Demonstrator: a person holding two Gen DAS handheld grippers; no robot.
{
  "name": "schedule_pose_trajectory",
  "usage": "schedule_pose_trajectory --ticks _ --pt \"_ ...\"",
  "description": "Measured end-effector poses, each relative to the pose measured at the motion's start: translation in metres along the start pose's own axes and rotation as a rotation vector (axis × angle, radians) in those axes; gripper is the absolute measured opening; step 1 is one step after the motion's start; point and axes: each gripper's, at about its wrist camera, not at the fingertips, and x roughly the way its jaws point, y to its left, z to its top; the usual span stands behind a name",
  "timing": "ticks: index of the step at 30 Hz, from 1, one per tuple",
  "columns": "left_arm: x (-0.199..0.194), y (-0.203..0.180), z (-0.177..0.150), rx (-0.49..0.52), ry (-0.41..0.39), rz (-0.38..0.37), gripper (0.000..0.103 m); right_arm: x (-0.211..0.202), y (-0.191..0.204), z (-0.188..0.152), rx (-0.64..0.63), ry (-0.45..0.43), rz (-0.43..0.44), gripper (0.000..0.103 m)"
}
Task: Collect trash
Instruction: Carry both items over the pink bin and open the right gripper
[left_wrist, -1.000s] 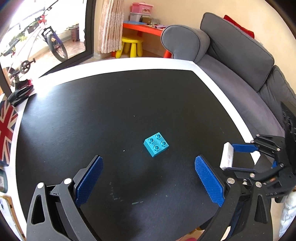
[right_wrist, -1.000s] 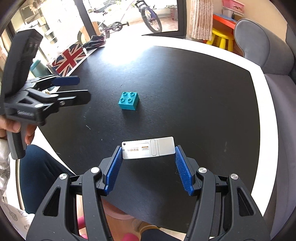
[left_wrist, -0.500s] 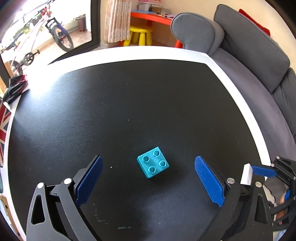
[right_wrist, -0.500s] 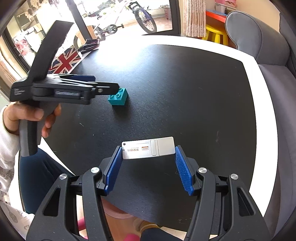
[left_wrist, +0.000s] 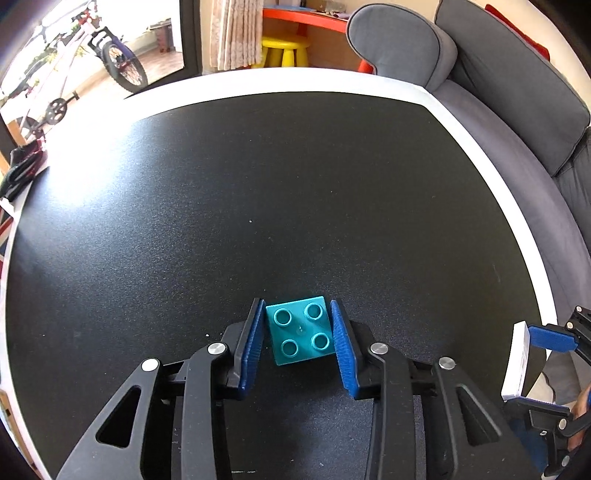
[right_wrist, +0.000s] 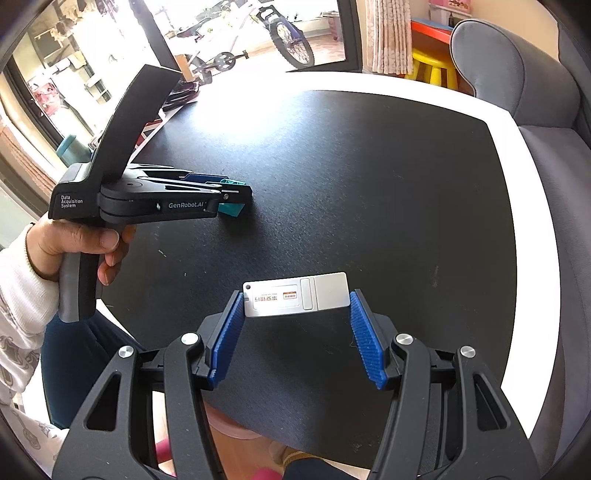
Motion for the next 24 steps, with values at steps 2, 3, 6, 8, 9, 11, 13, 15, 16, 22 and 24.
schedule_pose_trajectory --ticks 2,3,6,8,9,11,13,15,16,22,24 --pt "-0.002 0.002 -0.001 0.006 -0.005 0.001 0.034 0.001 0.0 0.002 0.0 -0.003 0.002 0.057" --pt "-0.003 0.002 -0.002 0.007 -0.007 0.001 0.033 0.002 -0.001 0.003 -0.001 -0.004 0.003 0.057" --pt "-0.008 0.003 -0.004 0.013 -0.017 -0.001 0.033 0.002 0.001 0.004 -0.007 -0.007 0.004 0.057" --pt "-0.016 0.004 -0.007 0.02 -0.029 -0.005 0.033 0.001 0.004 0.006 -0.012 -0.01 0.005 0.057" --pt "-0.02 0.004 -0.008 0.023 -0.035 -0.008 0.033 0.0 0.006 0.006 -0.014 -0.012 0.006 0.057" --pt "-0.031 0.004 -0.012 0.035 -0.051 -0.013 0.033 -0.003 0.01 0.007 -0.018 -0.018 0.006 0.057" --pt "-0.046 0.003 -0.019 0.049 -0.068 -0.015 0.033 -0.007 0.015 0.007 -0.022 -0.026 0.007 0.057" --pt "-0.058 0.001 -0.025 0.063 -0.085 -0.023 0.033 -0.014 0.022 0.005 -0.029 -0.035 0.007 0.057" --pt "-0.064 -0.001 -0.028 0.071 -0.092 -0.028 0.033 -0.017 0.025 0.005 -0.032 -0.039 0.007 0.057" --pt "-0.107 -0.011 -0.059 0.112 -0.149 -0.054 0.033 -0.042 0.049 -0.007 -0.068 -0.071 0.006 0.057" --pt "-0.122 -0.013 -0.071 0.122 -0.167 -0.064 0.033 -0.051 0.059 -0.014 -0.083 -0.081 0.008 0.057"
